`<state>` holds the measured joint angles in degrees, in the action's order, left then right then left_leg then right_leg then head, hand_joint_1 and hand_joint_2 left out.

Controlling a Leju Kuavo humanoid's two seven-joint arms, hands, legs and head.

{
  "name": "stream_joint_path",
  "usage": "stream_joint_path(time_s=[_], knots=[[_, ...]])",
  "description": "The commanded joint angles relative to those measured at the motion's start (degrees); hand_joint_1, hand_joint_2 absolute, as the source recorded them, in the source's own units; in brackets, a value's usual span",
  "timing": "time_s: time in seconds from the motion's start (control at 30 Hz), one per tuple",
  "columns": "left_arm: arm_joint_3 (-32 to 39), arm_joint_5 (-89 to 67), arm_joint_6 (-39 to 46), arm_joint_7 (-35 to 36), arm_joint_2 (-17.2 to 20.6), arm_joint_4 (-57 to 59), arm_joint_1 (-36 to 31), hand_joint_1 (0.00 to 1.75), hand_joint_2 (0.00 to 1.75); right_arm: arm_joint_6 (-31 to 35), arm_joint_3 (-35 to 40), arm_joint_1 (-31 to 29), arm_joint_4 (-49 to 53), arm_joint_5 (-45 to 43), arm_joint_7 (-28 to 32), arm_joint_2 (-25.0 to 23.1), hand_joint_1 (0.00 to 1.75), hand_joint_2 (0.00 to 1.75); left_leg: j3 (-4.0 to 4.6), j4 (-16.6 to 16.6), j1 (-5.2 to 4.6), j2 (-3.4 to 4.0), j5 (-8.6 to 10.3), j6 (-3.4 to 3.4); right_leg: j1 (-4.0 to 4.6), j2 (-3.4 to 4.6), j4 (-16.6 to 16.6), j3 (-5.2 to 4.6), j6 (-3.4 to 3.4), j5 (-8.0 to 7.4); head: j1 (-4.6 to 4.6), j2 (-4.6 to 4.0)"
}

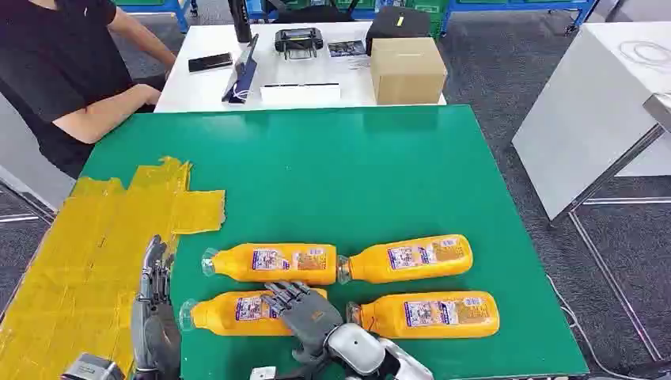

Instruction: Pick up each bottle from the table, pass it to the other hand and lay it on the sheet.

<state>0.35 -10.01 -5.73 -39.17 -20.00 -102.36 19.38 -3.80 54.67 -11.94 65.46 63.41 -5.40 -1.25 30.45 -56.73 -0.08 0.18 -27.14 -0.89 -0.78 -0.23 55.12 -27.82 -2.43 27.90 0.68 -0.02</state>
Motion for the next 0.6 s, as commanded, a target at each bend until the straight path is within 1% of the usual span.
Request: stream_joint_path(time_s=[0.03, 0.07, 0.1, 0.13, 0.17, 0.2, 0.23, 0.27, 0.3, 0.33, 0.37, 0.43, 0.47, 0.5, 0.53, 0.6], knots=[[0.98, 0.31, -0.47, 0.09, 0.00, 2.86, -1.40, 0.00, 0.00, -3.64, 4.57, -1.60, -9.65, -4.59, 1.66, 2.58, 0.12, 1.75, 0.06, 0.09, 0.08, -0.07, 0.16, 0.04, 0.09, -0.06, -0.16, 0.01, 0.07, -0.17, 0.00, 0.00], [0.98, 0.33, -0.69, 0.09, 0.00, 3.19, -1.62, 0.00, 0.00, -4.62, 5.29, -2.32, -10.60, -7.08, 2.97, 2.84, 1.10, 1.75, 0.13, 0.12, 0.14, -0.09, 0.23, 0.06, 0.16, -0.08, -0.23, -0.06, 0.10, -0.25, -0.02, 0.00], [0.96, 0.36, -0.87, 0.08, 0.00, 3.53, -1.80, 0.00, 0.00, -5.41, 5.37, -2.70, -11.26, -9.68, 3.89, 3.09, 1.68, 1.75, -0.20, 0.10, 0.06, 0.09, 0.10, 0.03, 0.07, 0.05, -0.14, 0.20, 0.06, -0.11, 0.02, 0.00], [0.98, 0.87, -0.91, -0.38, 0.00, 3.74, -1.95, 0.00, 0.00, -5.99, 6.26, -3.38, -11.98, -12.01, 4.35, 3.60, 1.75, 1.75, -0.16, 0.13, 0.12, 0.10, 0.15, 0.05, 0.13, 0.05, -0.20, 0.18, 0.08, -0.18, 0.00, 0.00], [0.94, 1.22, -0.84, -0.71, 0.00, 3.75, -1.99, 0.00, 0.00, -5.96, 7.49, -4.03, -12.38, -13.60, 4.06, 4.15, 1.75, 1.75, -0.10, 0.13, 0.18, 0.10, 0.21, 0.05, 0.18, 0.05, -0.25, 0.14, 0.10, -0.25, 0.00, 0.00], [0.89, 1.37, -1.00, -0.79, 0.00, 3.63, -2.02, 0.00, 0.00, -5.81, 7.89, -4.23, -13.07, -14.70, 3.52, 4.28, 1.75, 1.75, -0.31, 0.12, 0.16, 0.17, 0.16, 0.04, 0.16, 0.12, -0.20, 0.31, 0.09, -0.18, 0.00, 0.00], [0.78, 1.51, -1.19, -0.80, 0.00, 3.47, -2.08, 0.00, 0.00, -5.45, 8.13, -4.11, -14.21, -15.40, 3.14, 4.12, 1.75, 1.75, -0.48, 0.11, 0.17, 0.31, 0.11, 0.04, 0.16, 0.24, -0.16, 0.42, 0.11, -0.16, 0.00, 0.00], [0.71, 1.65, -1.20, -0.77, 0.00, 3.38, -2.13, 0.00, 0.00, -5.22, 8.44, -4.32, -15.26, -15.67, 2.96, 3.80, 1.75, 1.75, -0.37, 0.14, 0.22, 0.30, 0.20, 0.05, 0.22, 0.21, -0.24, 0.33, 0.19, -0.29, 0.00, 0.00], [0.65, 1.78, -1.28, -0.65, 0.00, 3.39, -2.23, 0.00, 0.00, -5.03, 8.85, -4.67, -16.45, -16.29, 2.86, 3.45, 1.75, 1.75, -0.48, 0.11, 0.22, 0.41, 0.14, 0.05, 0.21, 0.29, -0.19, 0.39, 0.23, -0.28, 0.02, 0.00], [0.64, 1.87, -1.34, -0.51, 0.00, 3.49, -2.31, 0.00, 0.00, -4.99, 9.16, -5.13, -17.52, -16.57, 2.93, 3.09, 1.75, 1.75, -0.56, 0.10, 0.17, 0.40, 0.11, 0.05, 0.16, 0.26, -0.14, 0.44, 0.22, -0.22, 0.02, 0.00], [0.66, 1.94, -1.46, -0.43, 0.00, 3.55, -2.36, 0.00, 0.00, -5.01, 9.54, -5.40, -17.99, -17.04, 2.96, 3.00, 1.75, 1.75, -0.41, 0.13, 0.21, 0.25, 0.21, 0.06, 0.20, 0.13, -0.21, 0.34, 0.23, -0.29, 0.02, 0.00], [0.64, 2.14, -1.59, -0.24, 0.00, 3.85, -2.45, 0.00, 0.00, -5.19, 10.38, -5.88, -18.75, -18.00, 2.84, 3.05, 1.75, 1.75, -0.77, 0.07, 0.21, 0.43, 0.06, 0.06, 0.18, 0.29, -0.13, 0.64, 0.22, -0.18, 0.00, 0.00], [0.68, 2.24, -1.56, -0.21, 0.00, 3.87, -2.47, 0.00, 0.00, -5.36, 10.99, -6.23, -18.86, -18.42, 2.75, 3.23, 1.75, 1.75, -0.54, 0.12, 0.25, 0.35, 0.20, 0.06, 0.20, 0.22, -0.21, 0.47, 0.23, -0.30, 0.02, 0.00], [0.69, 2.31, -1.52, -0.20, 0.00, 3.84, -2.45, 0.00, 0.00, -5.51, 11.16, -6.42, -18.97, -18.74, 2.74, 3.29, 1.75, 1.75, -0.68, 0.10, 0.24, 0.43, 0.15, 0.07, 0.19, 0.29, -0.17, 0.55, 0.23, -0.29, 0.02, 0.00], [0.86, 2.66, -1.09, -0.30, 0.00, 3.68, -2.42, 0.00, 0.00, -5.99, 11.51, -6.78, -18.98, -19.33, 2.81, 3.44, 1.75, 1.75, -0.39, 0.14, 0.29, 0.34, 0.30, 0.08, 0.25, 0.24, -0.25, 0.31, 0.25, -0.45, 0.00, 0.00], [0.84, 3.52, 0.25, -0.46, 0.00, 3.33, -2.34, 0.00, 0.00, -6.42, 11.84, -7.05, -18.90, -19.75, 2.74, 3.70, 1.75, 1.75, -0.83, 0.01, 0.24, 0.47, -0.02, 0.22, 0.19, 0.47, -0.06, 0.61, 0.26, -0.25, 0.00, 0.00]])
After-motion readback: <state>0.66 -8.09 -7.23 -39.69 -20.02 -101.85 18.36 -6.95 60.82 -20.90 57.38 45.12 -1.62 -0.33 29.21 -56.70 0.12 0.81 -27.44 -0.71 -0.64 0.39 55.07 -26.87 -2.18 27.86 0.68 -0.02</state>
